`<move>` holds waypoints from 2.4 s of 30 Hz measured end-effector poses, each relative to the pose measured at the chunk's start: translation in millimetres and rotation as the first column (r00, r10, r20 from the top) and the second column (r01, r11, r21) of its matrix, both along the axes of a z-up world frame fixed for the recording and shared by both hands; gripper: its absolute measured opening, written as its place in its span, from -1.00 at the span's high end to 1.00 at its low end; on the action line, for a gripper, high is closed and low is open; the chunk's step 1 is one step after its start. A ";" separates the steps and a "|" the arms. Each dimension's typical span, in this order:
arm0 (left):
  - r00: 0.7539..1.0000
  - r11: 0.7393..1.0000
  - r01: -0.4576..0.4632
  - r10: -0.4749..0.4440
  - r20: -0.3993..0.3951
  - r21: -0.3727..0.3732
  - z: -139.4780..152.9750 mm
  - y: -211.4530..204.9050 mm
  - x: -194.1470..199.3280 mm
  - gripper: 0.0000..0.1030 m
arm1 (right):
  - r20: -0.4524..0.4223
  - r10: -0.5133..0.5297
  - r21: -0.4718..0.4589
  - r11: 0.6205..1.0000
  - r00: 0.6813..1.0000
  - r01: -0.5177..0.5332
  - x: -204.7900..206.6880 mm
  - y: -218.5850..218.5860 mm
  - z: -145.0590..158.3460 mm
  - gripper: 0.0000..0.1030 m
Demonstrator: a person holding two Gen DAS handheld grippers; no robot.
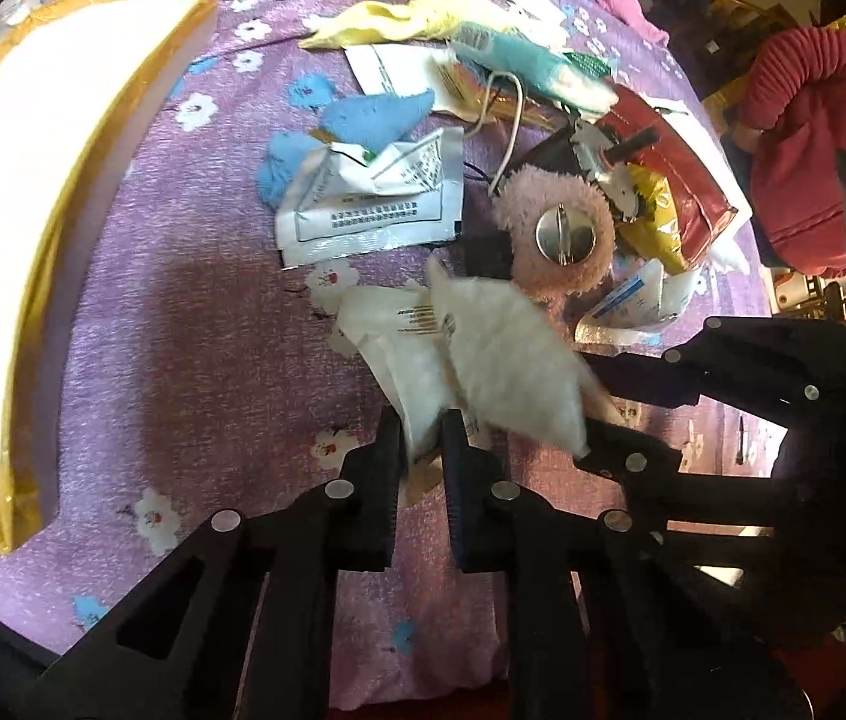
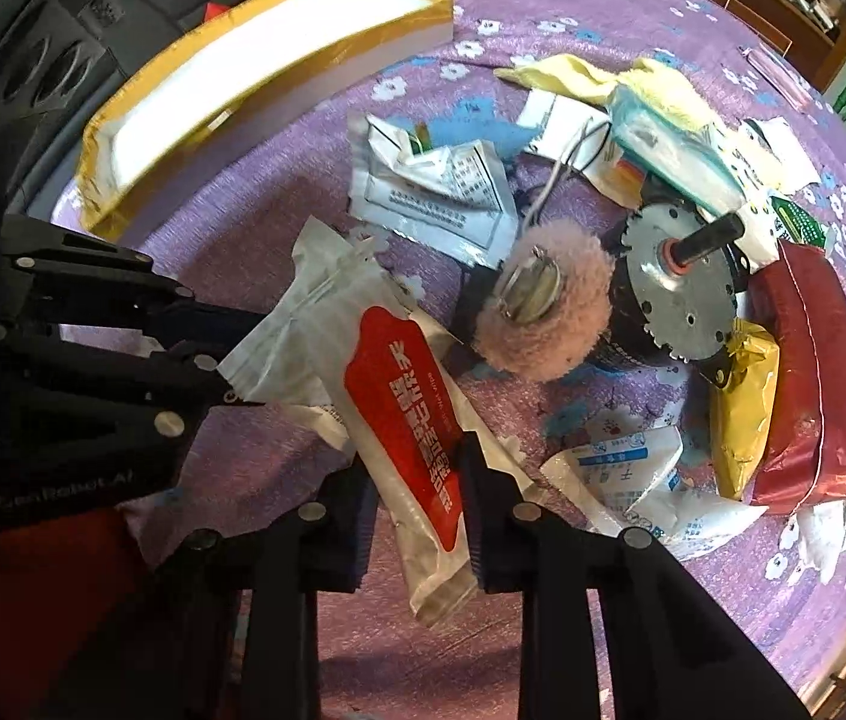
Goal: Organize soft objects
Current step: 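Lift and carry both held items over the white foam tray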
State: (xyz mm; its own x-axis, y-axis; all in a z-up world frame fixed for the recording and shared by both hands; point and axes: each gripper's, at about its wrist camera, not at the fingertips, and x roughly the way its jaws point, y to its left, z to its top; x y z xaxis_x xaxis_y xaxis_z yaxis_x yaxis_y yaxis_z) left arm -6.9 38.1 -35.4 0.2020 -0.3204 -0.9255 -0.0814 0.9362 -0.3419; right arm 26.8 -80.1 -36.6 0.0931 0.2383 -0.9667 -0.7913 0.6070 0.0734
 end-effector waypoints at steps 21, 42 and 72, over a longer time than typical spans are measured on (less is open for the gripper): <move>0.986 0.988 -0.145 0.139 0.089 0.060 50.7 58.1 -30.3 0.79 | -0.018 0.114 0.066 0.991 0.993 -0.112 -9.3 55.4 25.8 0.80; 0.949 0.954 -0.282 0.262 0.176 0.099 86.5 117.1 -42.6 0.79 | 0.028 0.142 0.128 0.981 0.989 -0.145 7.9 99.2 55.8 0.81; 0.910 0.918 -0.388 0.369 0.189 0.077 57.7 188.1 6.4 0.79 | 0.065 0.163 0.126 0.977 0.984 -0.170 87.1 203.1 68.4 0.80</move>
State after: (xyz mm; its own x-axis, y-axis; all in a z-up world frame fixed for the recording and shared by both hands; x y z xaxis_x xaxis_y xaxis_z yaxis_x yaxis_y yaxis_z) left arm -0.5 226.2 22.3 0.4425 -0.0870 -0.8925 -0.3882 0.8786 -0.2781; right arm 113.9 123.0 31.9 0.0922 0.3790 -0.9208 -0.8855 0.4541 0.0983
